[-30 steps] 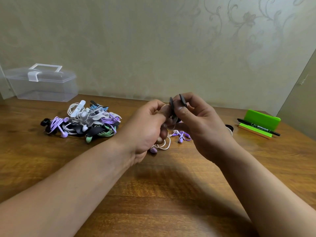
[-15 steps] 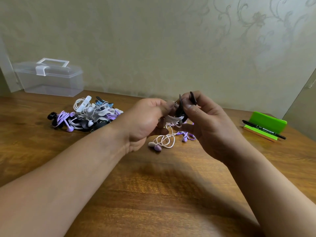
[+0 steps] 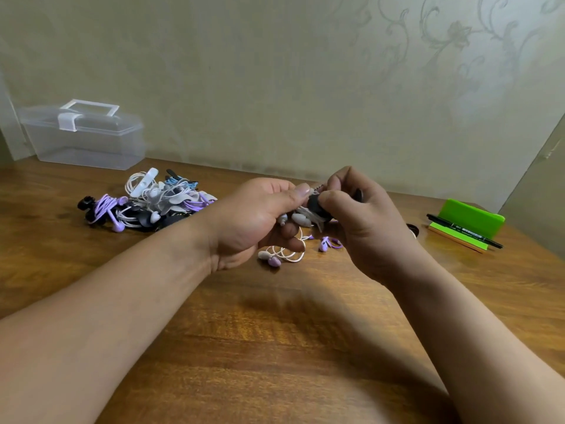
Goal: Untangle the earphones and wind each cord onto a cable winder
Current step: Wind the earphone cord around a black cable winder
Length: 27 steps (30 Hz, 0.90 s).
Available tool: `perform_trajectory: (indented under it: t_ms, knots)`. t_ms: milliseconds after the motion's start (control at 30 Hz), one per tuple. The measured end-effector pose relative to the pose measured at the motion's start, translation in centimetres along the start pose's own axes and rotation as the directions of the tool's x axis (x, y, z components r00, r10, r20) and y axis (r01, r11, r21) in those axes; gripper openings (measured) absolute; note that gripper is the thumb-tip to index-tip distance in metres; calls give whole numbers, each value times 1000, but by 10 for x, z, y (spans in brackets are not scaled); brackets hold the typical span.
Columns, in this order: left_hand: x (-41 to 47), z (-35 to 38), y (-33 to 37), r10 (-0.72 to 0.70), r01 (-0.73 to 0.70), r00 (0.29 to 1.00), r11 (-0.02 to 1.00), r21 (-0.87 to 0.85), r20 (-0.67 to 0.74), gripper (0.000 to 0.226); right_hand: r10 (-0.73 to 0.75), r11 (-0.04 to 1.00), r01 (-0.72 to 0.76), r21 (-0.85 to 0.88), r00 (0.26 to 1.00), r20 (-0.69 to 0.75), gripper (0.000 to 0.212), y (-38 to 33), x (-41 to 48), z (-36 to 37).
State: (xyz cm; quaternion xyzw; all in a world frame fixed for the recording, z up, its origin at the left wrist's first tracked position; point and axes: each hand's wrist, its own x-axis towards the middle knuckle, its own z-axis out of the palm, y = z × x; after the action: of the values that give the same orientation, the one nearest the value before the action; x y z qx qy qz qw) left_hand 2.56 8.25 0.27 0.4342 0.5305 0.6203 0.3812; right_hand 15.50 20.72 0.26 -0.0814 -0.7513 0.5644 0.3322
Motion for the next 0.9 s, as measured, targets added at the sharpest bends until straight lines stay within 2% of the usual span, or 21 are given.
perform_trajectory:
  t_ms: [100, 200, 333, 533, 633, 800, 867, 900]
  knots:
    - [5, 3, -13, 18, 1, 995, 980, 199, -94, 28, 4, 973, -5, -229, 1000, -5, 14, 1, -3, 1]
    - [9, 2, -19, 63, -21, 987, 963, 270, -150, 28, -4, 918, 11, -396, 1000, 20, 13, -1, -6, 3]
    - [9, -1, -16, 97, -52, 985, 954, 295, -141, 27, 10, 924, 14, -382, 998, 59, 14, -7, -8, -1]
    - [7, -3, -9, 112, -92, 990, 974, 205, -89, 23, 64, 936, -30, -350, 994, 86, 20, -1, -6, -8]
    - [6, -3, -11, 85, -65, 994, 963, 260, -69, 24, 48, 921, -9, -389, 995, 91, 23, -1, -5, -10]
    - [7, -3, -11, 66, -57, 997, 976, 209, -38, 22, 41, 927, -16, -375, 997, 59, 12, -1, -5, -4]
    - [7, -3, -12, 66, -51, 996, 967, 249, -53, 21, 24, 901, -12, -433, 999, 22, 20, -1, -5, -1]
    - [7, -4, -14, 86, -58, 994, 944, 324, -73, 22, 11, 875, -8, -485, 1000, 5, 23, 0, -6, 2]
